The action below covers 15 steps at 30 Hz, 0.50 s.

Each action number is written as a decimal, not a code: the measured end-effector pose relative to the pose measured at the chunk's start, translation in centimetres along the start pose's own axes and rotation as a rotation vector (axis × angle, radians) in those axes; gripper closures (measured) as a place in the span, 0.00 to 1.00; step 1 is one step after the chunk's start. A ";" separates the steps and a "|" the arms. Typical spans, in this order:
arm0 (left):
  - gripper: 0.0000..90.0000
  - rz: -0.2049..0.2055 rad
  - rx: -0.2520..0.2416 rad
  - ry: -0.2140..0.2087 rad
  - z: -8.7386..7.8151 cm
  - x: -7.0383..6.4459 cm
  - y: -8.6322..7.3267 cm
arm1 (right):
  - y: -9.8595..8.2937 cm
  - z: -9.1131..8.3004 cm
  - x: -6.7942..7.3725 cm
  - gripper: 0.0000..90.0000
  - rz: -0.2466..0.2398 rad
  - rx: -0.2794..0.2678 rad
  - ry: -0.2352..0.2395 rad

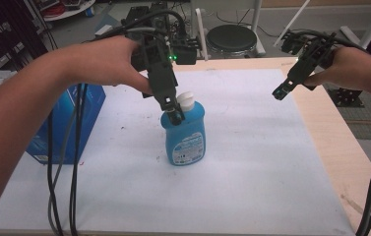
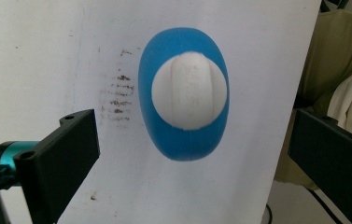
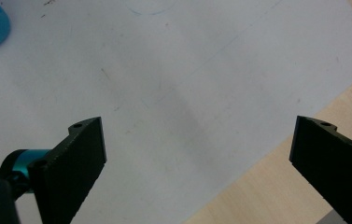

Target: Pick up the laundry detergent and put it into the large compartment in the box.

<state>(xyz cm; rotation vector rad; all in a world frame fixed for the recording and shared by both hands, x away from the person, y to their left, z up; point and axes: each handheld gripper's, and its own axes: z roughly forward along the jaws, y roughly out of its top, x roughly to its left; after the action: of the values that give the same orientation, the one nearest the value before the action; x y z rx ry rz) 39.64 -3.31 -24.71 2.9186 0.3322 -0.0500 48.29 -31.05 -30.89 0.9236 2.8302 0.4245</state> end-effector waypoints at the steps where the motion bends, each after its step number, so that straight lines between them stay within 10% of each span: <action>1: 0.02 0.000 0.003 0.000 0.2 0.1 0.2 | 0.0 0.0 0.0 0.03 -0.003 0.002 -0.001; 15: 0.02 -0.043 0.010 -0.014 2.2 0.6 1.2 | -0.2 0.1 -0.4 0.03 0.005 0.000 0.001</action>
<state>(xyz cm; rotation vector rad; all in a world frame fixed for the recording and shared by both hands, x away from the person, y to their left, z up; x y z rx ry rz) 40.50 -4.75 -26.71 2.9199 0.3933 -0.0783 48.50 -31.42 -30.99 0.9307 2.8291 0.4257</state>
